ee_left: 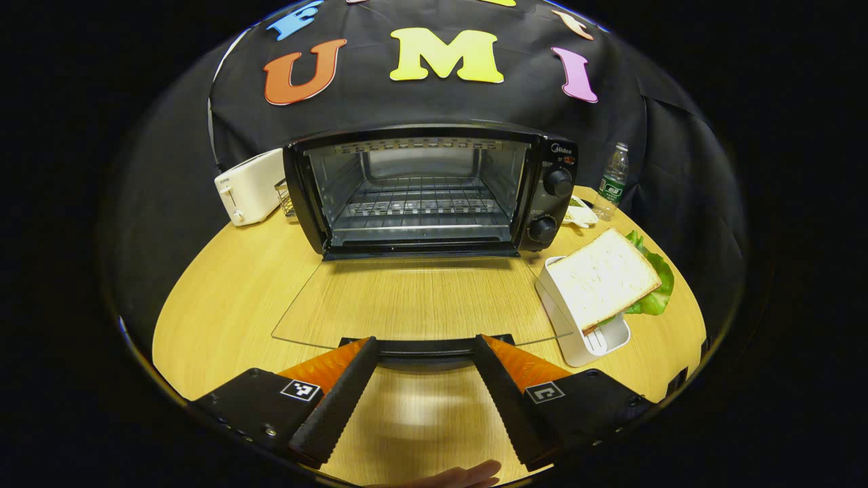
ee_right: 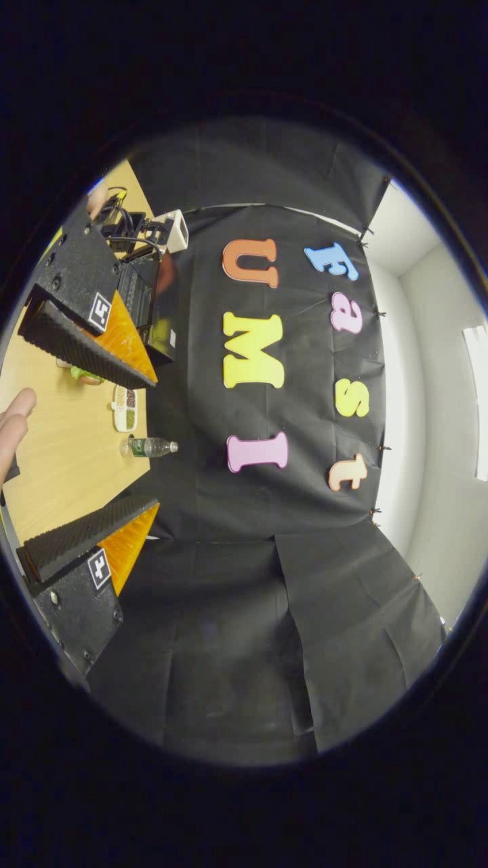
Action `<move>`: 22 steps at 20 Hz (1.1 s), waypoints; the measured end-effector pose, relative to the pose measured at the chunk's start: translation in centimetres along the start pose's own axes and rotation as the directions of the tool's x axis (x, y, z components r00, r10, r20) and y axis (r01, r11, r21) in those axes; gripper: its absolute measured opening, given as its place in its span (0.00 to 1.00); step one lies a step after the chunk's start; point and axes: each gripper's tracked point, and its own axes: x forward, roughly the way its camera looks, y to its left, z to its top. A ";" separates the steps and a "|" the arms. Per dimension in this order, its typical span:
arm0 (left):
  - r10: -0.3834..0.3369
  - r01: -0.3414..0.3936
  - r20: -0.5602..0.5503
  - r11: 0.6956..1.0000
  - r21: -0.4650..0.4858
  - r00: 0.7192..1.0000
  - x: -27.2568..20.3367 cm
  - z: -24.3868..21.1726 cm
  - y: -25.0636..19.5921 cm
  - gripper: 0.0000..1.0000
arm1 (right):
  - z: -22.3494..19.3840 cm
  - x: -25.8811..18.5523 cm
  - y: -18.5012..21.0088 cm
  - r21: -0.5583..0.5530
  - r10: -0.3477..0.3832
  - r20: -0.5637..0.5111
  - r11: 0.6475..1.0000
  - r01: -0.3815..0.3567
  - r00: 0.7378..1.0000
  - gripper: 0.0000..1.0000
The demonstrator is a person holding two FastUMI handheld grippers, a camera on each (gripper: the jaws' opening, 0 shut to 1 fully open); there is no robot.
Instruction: Open the electric oven with the left hand, put the food in, and close the electric oven.
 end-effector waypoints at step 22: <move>0.043 -0.069 0.627 0.997 0.017 0.778 -21.8 14.4 1.3 0.94 | -10.9 15.9 7.7 0.155 0.330 -0.456 0.944 -0.291 0.827 1.00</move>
